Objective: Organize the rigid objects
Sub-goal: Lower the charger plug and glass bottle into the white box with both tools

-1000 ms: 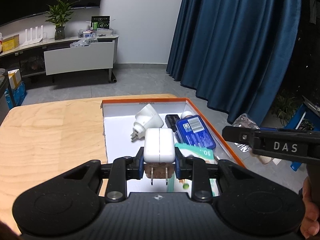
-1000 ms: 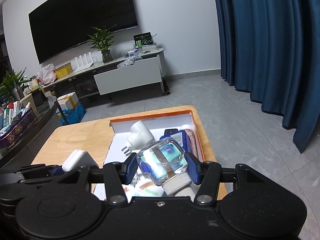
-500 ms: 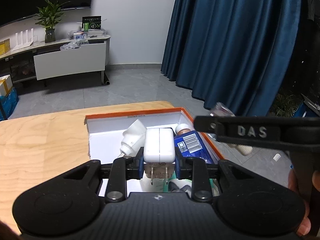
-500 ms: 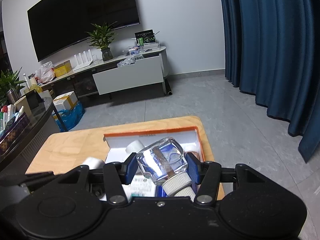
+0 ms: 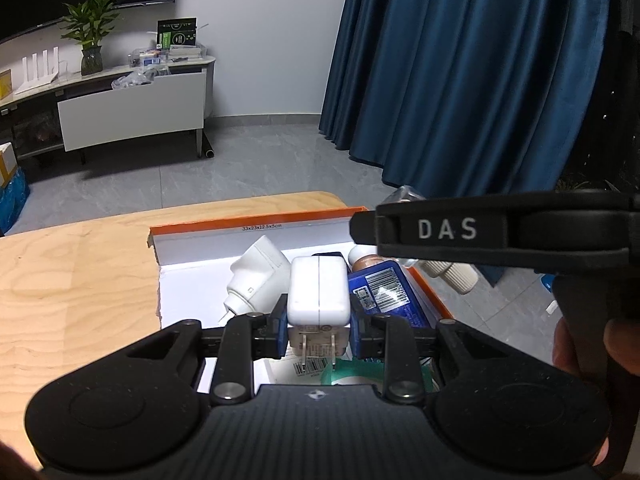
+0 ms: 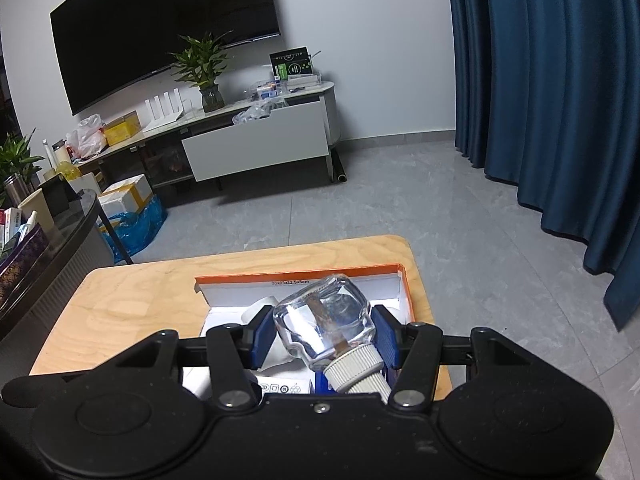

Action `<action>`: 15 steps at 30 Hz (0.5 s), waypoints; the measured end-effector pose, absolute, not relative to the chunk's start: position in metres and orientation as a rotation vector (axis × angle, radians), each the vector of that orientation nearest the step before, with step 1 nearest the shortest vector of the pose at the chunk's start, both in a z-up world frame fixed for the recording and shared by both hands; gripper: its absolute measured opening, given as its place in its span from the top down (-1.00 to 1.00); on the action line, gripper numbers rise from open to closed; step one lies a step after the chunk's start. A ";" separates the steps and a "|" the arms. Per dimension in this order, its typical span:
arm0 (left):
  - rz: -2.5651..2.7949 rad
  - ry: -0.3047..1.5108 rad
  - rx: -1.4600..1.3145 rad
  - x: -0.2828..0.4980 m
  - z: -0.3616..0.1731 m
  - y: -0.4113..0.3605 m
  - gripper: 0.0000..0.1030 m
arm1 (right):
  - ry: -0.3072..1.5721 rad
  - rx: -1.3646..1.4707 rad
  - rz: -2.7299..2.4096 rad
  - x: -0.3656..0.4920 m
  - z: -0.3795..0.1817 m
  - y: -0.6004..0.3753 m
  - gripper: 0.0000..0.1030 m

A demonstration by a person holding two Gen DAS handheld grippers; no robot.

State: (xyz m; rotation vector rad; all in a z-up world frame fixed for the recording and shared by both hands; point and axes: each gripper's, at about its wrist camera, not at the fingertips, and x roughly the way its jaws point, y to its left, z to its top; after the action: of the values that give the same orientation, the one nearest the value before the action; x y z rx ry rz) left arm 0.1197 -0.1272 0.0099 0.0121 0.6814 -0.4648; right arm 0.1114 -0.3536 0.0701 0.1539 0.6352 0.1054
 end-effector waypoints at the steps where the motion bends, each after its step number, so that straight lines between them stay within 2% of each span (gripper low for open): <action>1: -0.465 0.683 0.013 0.121 0.010 -0.127 0.44 | 0.638 0.155 0.106 0.113 0.070 -0.353 -0.24; 15: -0.474 0.704 0.013 0.131 0.003 -0.133 0.44 | 0.661 0.156 0.114 0.138 0.063 -0.350 -0.24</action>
State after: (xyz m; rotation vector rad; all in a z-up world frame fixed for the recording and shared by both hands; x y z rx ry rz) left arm 0.1315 -0.1332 0.0029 0.0130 0.7043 -0.4745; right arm 0.1378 -0.3503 0.0635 0.1563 0.6609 0.1142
